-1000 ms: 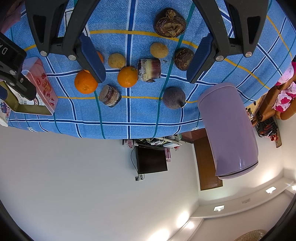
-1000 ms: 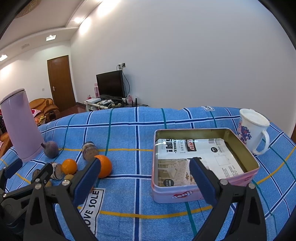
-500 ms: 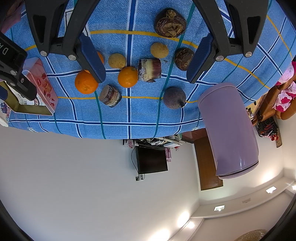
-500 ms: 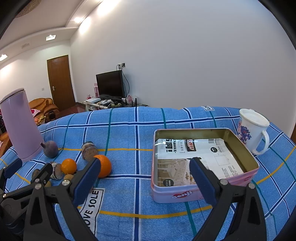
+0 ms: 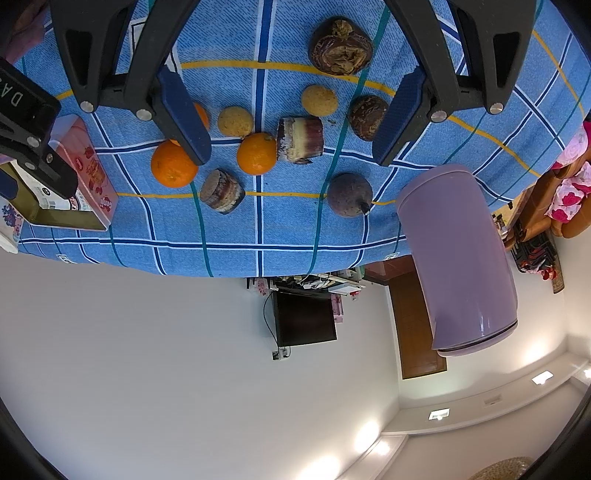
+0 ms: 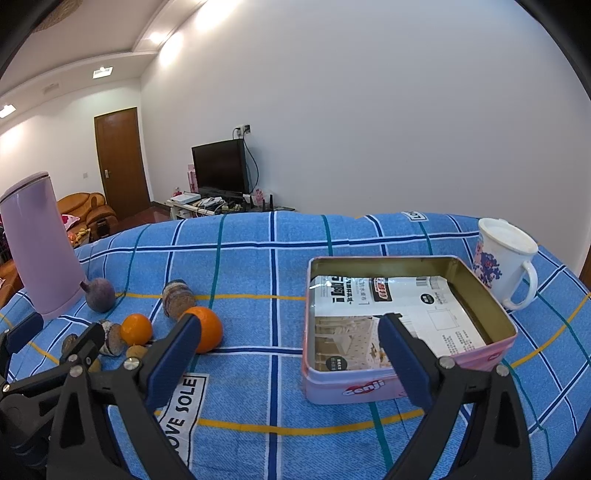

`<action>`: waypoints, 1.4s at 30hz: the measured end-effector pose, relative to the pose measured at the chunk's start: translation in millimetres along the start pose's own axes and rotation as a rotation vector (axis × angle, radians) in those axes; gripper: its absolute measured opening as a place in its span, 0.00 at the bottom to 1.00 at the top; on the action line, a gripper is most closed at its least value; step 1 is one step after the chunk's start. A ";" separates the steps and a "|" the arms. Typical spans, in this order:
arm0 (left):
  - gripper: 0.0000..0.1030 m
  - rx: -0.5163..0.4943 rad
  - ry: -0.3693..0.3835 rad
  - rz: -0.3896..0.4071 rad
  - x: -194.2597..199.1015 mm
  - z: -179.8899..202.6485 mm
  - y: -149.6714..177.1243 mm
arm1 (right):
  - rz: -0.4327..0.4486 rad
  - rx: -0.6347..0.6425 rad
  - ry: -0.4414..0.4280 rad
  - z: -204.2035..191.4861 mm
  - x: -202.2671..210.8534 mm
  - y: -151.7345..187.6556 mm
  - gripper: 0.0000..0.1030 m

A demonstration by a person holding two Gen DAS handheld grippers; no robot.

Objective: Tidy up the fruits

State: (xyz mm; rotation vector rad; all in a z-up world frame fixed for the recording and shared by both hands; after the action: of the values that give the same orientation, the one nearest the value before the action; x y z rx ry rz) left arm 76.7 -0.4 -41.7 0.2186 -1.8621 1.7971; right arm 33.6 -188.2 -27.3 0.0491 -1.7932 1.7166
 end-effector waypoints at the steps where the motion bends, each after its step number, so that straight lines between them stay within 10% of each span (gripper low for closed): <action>1: 0.87 -0.001 0.001 0.001 0.2 0.3 -0.1 | 0.000 0.000 0.001 -0.1 0.0 0.1 0.95; 42: 0.87 0.029 0.006 -0.122 36.4 -74.4 40.3 | 0.001 0.112 -0.063 -36.4 4.3 11.7 0.93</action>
State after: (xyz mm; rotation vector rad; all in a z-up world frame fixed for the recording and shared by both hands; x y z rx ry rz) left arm 46.7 84.3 -62.1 0.3295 -1.7800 1.7409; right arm 40.1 -151.7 -38.0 0.1506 -1.7405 1.8333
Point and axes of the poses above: each gripper's, at about its wrist camera, not at the fingertips, and x roughly against the way its jaws point, z to its right, y to its underside, the point moved 8 cm from there along -x, roughly the way its jaws point, and after that the axes turned 13 degrees about y, right-handed, at the moved point
